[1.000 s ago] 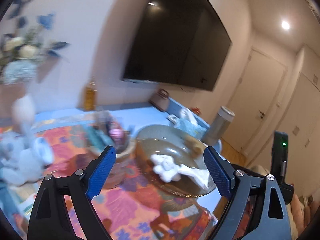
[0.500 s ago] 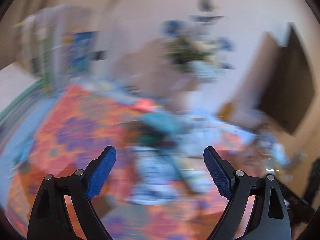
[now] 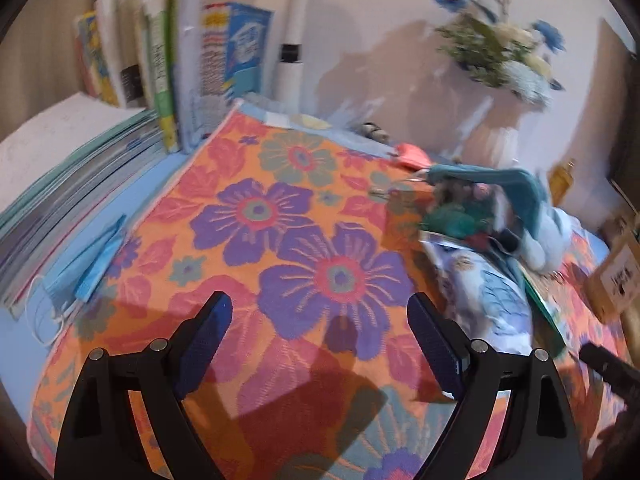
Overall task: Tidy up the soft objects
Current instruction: 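Return both grippers to the bed toward the tissue pack and swab bag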
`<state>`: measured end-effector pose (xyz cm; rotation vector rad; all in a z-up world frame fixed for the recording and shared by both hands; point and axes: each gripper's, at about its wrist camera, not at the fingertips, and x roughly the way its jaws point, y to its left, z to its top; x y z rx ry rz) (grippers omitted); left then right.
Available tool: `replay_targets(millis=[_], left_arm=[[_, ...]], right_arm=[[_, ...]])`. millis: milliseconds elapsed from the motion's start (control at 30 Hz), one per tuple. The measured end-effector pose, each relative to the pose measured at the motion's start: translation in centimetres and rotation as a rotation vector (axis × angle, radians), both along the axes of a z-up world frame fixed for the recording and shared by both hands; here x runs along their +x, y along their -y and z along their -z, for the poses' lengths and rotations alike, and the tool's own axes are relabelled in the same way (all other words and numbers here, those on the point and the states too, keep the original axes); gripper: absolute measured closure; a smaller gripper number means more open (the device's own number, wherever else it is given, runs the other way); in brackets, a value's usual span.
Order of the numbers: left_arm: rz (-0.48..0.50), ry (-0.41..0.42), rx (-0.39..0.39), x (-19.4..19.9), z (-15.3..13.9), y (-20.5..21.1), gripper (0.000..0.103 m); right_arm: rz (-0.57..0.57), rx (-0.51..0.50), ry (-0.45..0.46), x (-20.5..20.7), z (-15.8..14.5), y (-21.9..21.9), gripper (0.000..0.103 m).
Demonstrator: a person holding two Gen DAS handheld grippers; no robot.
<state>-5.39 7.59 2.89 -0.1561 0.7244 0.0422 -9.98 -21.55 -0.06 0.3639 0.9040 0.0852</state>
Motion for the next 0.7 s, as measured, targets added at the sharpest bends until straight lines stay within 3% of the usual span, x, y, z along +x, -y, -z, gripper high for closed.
replay_targets(millis=[167,300,367,467,567,633,700], left_arm=[[0.031,0.007,-0.023,-0.5,-0.4,-0.2,0.014],[0.196,0.000,-0.124,-0.2,-2.0,1.7,0.014],[0.285,-0.035,-0.163,0.7,-2.5,3.6,0.014],[0.384,-0.080,-0.103,2.2,-2.3,7.2,0.014],[0.393,-0.115,-0.002,3.4,-1.0,9.2,0.014],[0.381,-0.142,-0.011,4.1,-0.2,9.0,0.015],[0.371,-0.158,-0.079,4.5,0.5,7.9,0.014]], right_arm=[[0.006,0.086,0.025,-0.6,-0.5,0.8,0.014],[-0.088,0.068,0.004,0.9,-2.0,-0.9,0.013],[-0.148,-0.004,-0.040,2.7,-2.4,-2.4,0.000],[-0.199,-0.034,-0.066,4.9,-1.5,-3.2,0.000],[-0.186,0.016,-0.121,6.5,0.4,-2.5,0.000],[-0.179,0.034,-0.101,6.5,0.7,-2.1,0.000],[-0.191,0.039,-0.104,6.7,0.7,-2.2,0.000]])
